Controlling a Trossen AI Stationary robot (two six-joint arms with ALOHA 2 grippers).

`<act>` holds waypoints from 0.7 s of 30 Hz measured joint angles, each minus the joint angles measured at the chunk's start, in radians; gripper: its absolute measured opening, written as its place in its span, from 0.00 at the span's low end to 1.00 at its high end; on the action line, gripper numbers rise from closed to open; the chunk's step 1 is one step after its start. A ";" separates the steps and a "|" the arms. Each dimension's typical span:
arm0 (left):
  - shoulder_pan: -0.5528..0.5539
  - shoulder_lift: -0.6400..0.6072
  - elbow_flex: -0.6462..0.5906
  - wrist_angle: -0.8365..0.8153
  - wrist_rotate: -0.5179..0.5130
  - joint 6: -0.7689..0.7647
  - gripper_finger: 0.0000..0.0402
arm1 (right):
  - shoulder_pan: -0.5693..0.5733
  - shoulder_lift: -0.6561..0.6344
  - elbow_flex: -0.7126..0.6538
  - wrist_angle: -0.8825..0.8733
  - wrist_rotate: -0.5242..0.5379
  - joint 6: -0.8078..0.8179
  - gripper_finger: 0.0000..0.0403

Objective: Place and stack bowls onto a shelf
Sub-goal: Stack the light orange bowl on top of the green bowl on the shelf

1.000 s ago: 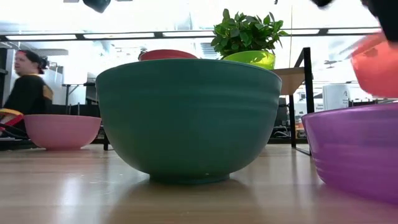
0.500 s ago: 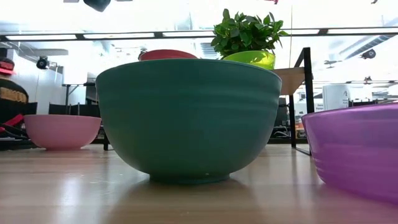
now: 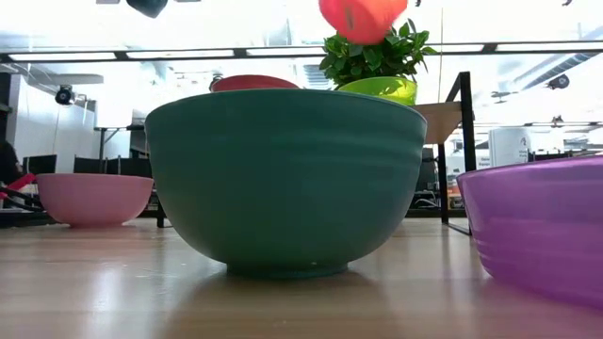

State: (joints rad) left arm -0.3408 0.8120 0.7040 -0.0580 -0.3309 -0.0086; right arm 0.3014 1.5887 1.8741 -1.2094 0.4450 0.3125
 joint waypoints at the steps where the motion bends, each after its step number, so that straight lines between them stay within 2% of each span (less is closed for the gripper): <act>1: 0.000 0.000 0.000 -0.003 0.000 0.000 0.36 | -0.018 0.000 -0.002 -0.027 0.000 -0.009 0.02; 5: 0.000 0.000 0.000 -0.012 0.000 0.000 0.36 | -0.084 0.000 -0.016 -0.127 -0.008 -0.014 0.02; 9: 0.000 0.000 0.000 -0.011 0.000 0.005 0.36 | -0.121 0.001 -0.028 -0.138 -0.059 -0.042 0.02; 21: 0.000 0.000 0.000 -0.010 0.000 0.011 0.36 | -0.138 0.001 -0.046 -0.135 -0.056 -0.045 0.02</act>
State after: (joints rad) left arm -0.3408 0.8120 0.7044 -0.0685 -0.3305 0.0021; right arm 0.1631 1.5898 1.8283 -1.3442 0.3890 0.2670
